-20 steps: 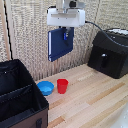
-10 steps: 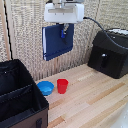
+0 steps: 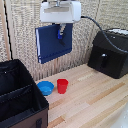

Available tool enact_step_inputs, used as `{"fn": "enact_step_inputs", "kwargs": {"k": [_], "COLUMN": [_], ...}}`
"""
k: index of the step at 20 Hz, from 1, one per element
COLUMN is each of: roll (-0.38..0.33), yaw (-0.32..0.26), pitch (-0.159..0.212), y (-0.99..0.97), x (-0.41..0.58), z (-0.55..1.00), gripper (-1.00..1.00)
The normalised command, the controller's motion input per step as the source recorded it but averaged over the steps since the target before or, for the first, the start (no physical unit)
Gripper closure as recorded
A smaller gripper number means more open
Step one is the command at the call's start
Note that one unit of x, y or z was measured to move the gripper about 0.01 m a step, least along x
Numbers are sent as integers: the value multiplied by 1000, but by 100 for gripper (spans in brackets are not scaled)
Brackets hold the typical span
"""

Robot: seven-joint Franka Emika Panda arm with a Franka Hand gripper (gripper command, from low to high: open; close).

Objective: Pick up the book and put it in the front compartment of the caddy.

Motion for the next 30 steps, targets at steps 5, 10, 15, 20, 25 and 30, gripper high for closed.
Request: {"fn": "enact_step_inputs", "kwargs": {"k": [5,10,15,20,25,30], "roll": [-11,-5,-3,-5,-4,-12], "yaw": [-76,-44,-37,-38,-44,-49], "pitch": [40,90,101,101,88,72], "y": [782,847,857,857,855,874], "x": [0,0,0,0,0,19], "z": [251,109,84,83,105,101], "gripper": [100,100,100,100,100,100]}}
